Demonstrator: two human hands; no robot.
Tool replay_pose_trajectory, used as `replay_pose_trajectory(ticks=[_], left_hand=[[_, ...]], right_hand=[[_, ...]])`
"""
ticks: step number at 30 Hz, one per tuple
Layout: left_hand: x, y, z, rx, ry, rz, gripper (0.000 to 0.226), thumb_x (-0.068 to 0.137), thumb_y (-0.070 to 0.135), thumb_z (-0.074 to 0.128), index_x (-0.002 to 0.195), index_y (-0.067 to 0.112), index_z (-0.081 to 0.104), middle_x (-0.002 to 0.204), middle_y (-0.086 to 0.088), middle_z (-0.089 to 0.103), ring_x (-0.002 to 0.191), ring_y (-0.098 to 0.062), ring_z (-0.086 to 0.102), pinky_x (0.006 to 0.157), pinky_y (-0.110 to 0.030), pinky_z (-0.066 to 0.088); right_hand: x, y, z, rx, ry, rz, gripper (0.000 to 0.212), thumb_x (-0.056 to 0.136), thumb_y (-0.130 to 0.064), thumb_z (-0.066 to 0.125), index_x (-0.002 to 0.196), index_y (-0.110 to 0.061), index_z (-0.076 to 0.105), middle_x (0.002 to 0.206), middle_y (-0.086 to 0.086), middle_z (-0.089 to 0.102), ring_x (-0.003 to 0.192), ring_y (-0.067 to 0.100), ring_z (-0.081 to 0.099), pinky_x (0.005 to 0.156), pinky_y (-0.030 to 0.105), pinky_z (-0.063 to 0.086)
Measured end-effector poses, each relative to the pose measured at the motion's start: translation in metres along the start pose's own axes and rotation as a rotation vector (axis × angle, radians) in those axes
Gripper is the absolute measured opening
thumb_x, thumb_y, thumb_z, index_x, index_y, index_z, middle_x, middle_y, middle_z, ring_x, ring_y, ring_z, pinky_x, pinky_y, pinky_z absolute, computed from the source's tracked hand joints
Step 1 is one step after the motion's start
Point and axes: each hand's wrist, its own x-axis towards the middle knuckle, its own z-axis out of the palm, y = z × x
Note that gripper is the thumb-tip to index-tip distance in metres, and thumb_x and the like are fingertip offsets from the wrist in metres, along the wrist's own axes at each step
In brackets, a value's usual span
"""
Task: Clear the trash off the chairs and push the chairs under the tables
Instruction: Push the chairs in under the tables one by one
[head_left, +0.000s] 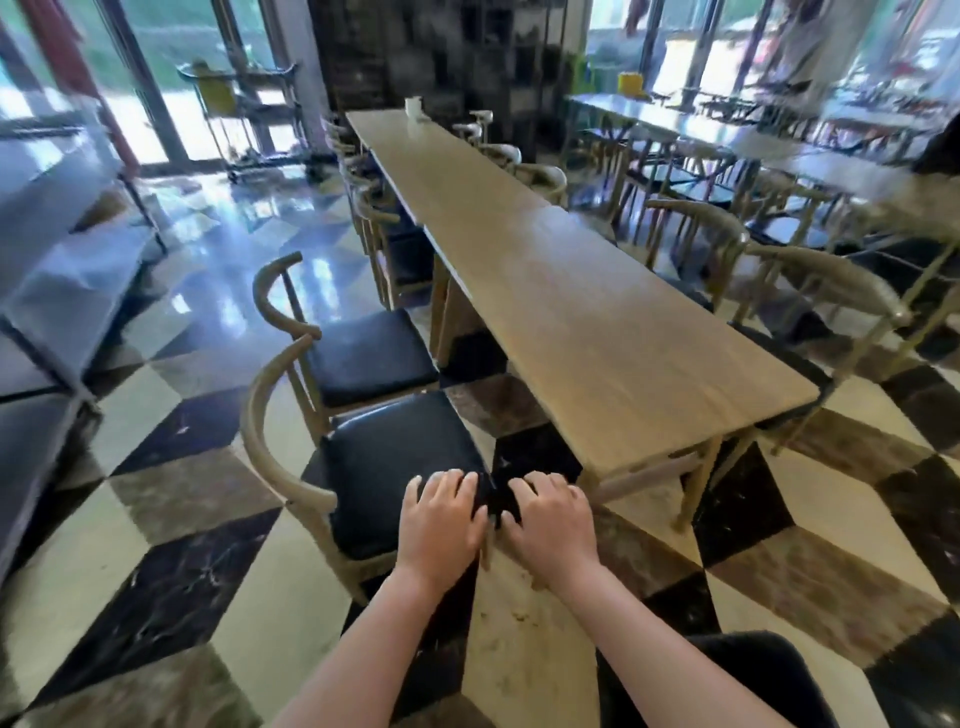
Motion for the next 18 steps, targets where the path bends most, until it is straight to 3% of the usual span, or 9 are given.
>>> replay_pose_trajectory(ticks=[9, 12, 18], left_hand=[[-0.045, -0.207, -0.064, 0.016, 0.084, -0.09, 0.038, 0.074, 0.031, 0.072, 0.109, 0.018, 0.064, 0.105, 0.003, 0.068, 0.099, -0.018, 0.064, 0.089, -0.043, 0.05], [-0.06, -0.275, -0.087, 0.068, 0.07, -0.142, 0.033, 0.073, 0.032, 0.072, 0.104, 0.019, 0.064, 0.102, 0.003, 0.069, 0.096, -0.017, 0.064, 0.088, -0.042, 0.051], [-0.06, -0.379, -0.098, 0.087, 0.037, -0.298, 0.032, 0.084, 0.036, 0.06, 0.113, 0.022, 0.061, 0.115, 0.003, 0.066, 0.109, -0.017, 0.06, 0.098, -0.043, 0.043]], right_hand=[[0.046, -0.211, 0.05, 0.046, 0.012, -0.125, 0.033, 0.062, -0.034, 0.079, 0.089, -0.016, 0.069, 0.086, 0.002, 0.07, 0.08, 0.023, 0.065, 0.067, 0.038, 0.053], [0.063, -0.282, 0.061, 0.136, 0.006, -0.18, 0.028, 0.07, -0.033, 0.072, 0.094, -0.018, 0.067, 0.09, 0.0, 0.068, 0.084, 0.023, 0.063, 0.071, 0.039, 0.051], [0.109, -0.37, 0.08, 0.188, -0.02, -0.298, 0.031, 0.082, -0.035, 0.059, 0.109, -0.018, 0.062, 0.106, 0.002, 0.065, 0.099, 0.023, 0.058, 0.085, 0.041, 0.048]])
